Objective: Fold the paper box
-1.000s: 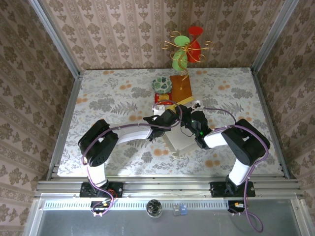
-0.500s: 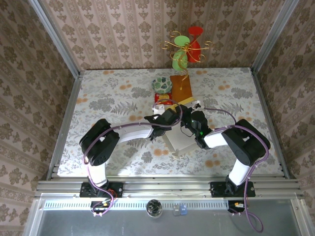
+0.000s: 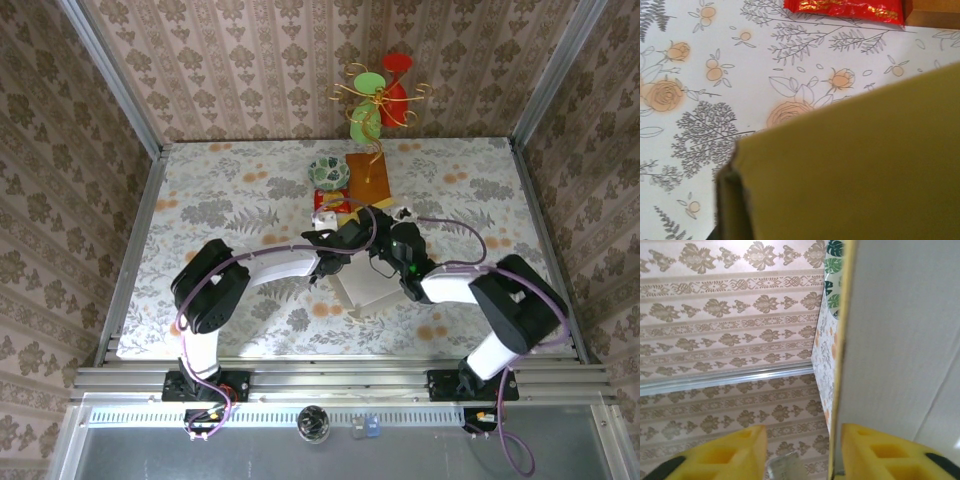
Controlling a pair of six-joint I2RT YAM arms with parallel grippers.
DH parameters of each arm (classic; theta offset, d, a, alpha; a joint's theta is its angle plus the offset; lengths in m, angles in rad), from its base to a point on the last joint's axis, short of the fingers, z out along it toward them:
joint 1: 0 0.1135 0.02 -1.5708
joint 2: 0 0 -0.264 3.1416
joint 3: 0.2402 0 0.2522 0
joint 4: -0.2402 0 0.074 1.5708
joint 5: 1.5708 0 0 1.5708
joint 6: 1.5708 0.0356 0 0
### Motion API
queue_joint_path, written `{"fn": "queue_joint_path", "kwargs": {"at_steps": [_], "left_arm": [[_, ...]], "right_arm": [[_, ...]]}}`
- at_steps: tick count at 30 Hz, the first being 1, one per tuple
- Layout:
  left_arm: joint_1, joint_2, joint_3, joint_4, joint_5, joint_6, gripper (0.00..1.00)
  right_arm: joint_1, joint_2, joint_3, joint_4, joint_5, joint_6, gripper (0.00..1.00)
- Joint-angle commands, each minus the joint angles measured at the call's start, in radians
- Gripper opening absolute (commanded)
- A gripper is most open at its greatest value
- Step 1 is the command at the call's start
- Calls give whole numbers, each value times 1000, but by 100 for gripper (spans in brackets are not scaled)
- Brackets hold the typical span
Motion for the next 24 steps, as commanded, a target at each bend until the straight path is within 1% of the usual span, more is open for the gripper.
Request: {"fn": "queue_joint_path", "kwargs": {"at_steps": [1, 3, 5, 7, 8, 12, 16, 22, 24], "left_arm": [[0, 26, -8, -159, -64, 53, 0], [9, 13, -20, -163, -83, 106, 0], [17, -9, -38, -159, -112, 178, 0], [28, -44, -71, -129, -132, 248, 0], [37, -67, -97, -87, -122, 300, 0], [74, -148, -180, 44, -60, 438, 0], [121, -185, -204, 114, 23, 548, 0], [203, -229, -236, 180, 165, 681, 0], [236, -250, -258, 215, 248, 715, 0]], "right_arm": [[-35, -123, 38, -231, -17, -65, 54], [-65, -210, 65, -390, -33, -107, 62], [-103, -291, 99, -540, -49, -175, 67], [-140, -347, 134, -658, -67, -241, 70], [-165, -369, 158, -730, -84, -277, 70], [-245, -404, 213, -886, -140, -374, 69], [-316, -384, 250, -956, -229, -444, 66], [-332, -318, 319, -1035, -299, -502, 62], [-330, -295, 339, -1045, -322, -508, 60]]}}
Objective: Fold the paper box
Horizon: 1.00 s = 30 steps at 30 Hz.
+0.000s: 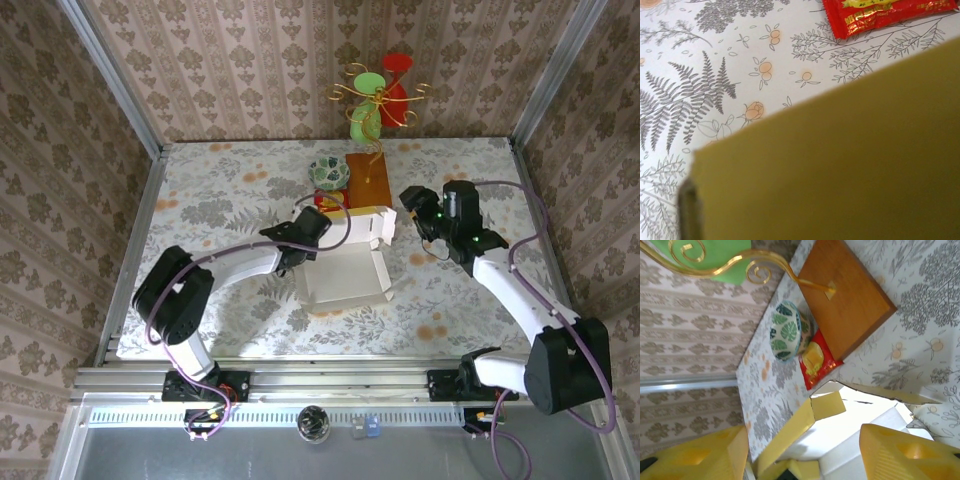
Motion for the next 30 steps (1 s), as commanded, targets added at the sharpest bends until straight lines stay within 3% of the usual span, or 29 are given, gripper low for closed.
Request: {"fn": "queue_joint_path", "kwargs": {"at_steps": [1, 9, 15, 19, 30], "left_arm": [[53, -48, -39, 43, 166, 129, 0], [143, -48, -46, 72, 354, 116, 0], [235, -97, -84, 172, 589, 94, 0], [290, -120, -82, 169, 705, 109, 0], [468, -75, 7, 113, 1159, 116, 0]], "right_arm": [[0, 32, 53, -56, -81, -52, 60], [19, 93, 73, -16, -104, -27, 58], [-57, 90, 96, -19, -176, -145, 58], [-99, 120, 190, -146, -230, -304, 57], [-130, 206, 302, -88, -622, -513, 52]]}}
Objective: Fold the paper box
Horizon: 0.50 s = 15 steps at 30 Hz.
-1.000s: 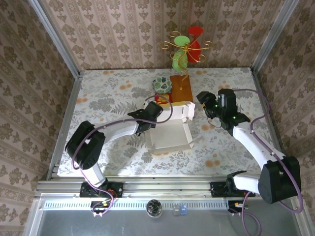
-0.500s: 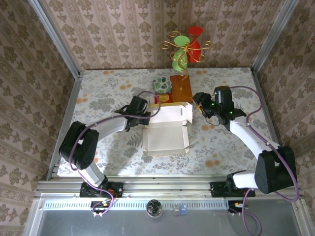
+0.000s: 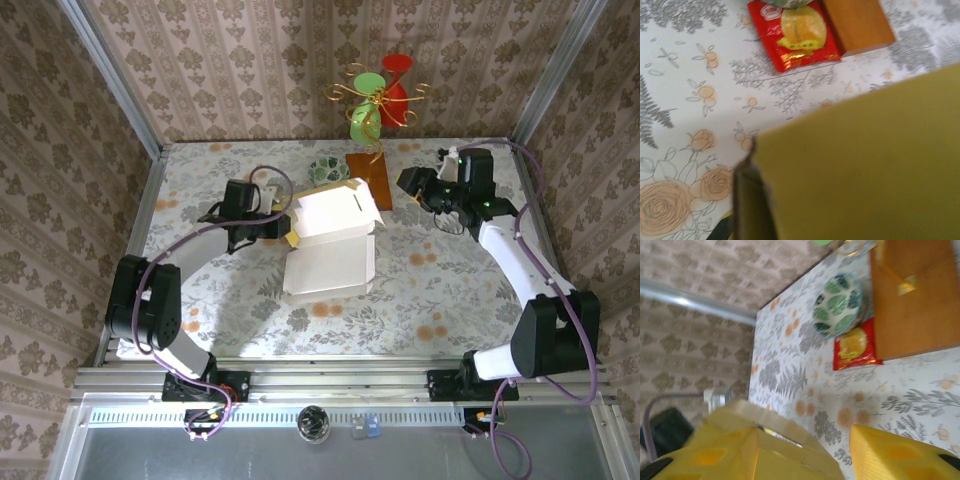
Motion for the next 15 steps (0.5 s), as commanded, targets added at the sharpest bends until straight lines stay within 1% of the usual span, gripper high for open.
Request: {"fn": "queue_joint_path", "kwargs": {"at_steps": [1, 4, 6, 8, 11, 15], "left_arm": [[40, 39, 75, -27, 255, 7, 0], [59, 74, 114, -76, 331, 17, 0], [66, 86, 124, -88, 366, 21, 0], [66, 93, 135, -116, 375, 36, 0], [68, 105, 151, -144, 384, 46, 0], [68, 112, 160, -155, 390, 50, 0]], "right_arm": [[1, 34, 49, 24, -235, -111, 51], [1, 34, 85, 4, -317, -174, 51], [6, 38, 110, -24, -342, -209, 51], [18, 45, 138, -66, -352, -254, 50], [45, 54, 151, -32, -385, -244, 48], [93, 71, 194, -135, -356, -335, 48]]}}
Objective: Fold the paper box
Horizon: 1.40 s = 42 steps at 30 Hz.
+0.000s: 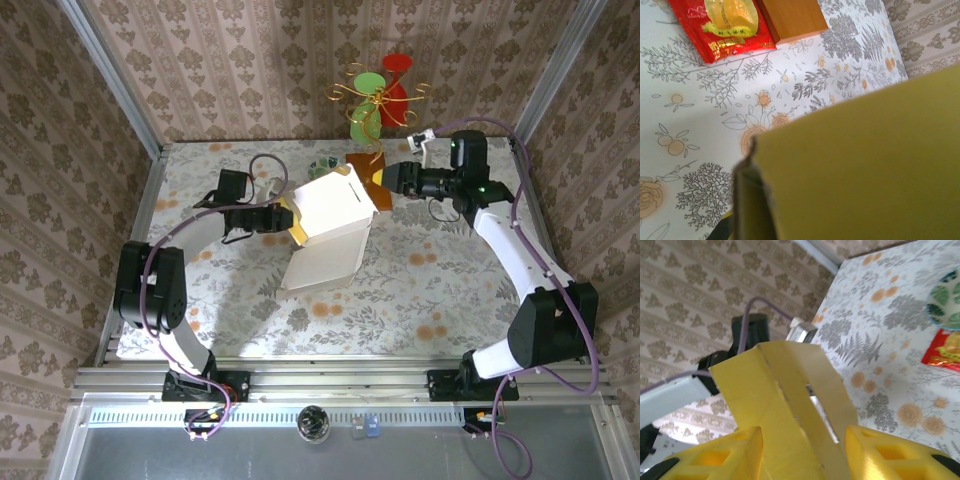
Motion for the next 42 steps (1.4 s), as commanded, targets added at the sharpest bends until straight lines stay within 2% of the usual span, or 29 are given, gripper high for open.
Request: {"fn": "queue_joint_path", "kwargs": {"at_steps": [1, 12, 21, 27, 39, 42], "left_arm": [[6, 7, 45, -39, 60, 29, 0], [4, 9, 53, -67, 54, 48, 0], [3, 10, 61, -82, 53, 48, 0], [3, 2, 59, -90, 46, 48, 0], [0, -7, 56, -98, 29, 46, 0], [-5, -7, 61, -106, 15, 45, 0]], "right_arm": [[29, 28, 41, -94, -33, -103, 48], [66, 41, 87, -197, 36, -207, 45], [109, 55, 142, -264, 141, -274, 45], [156, 55, 186, -353, 296, -356, 44], [241, 36, 208, -418, 610, -445, 31], [266, 36, 210, -424, 680, -461, 31]]}}
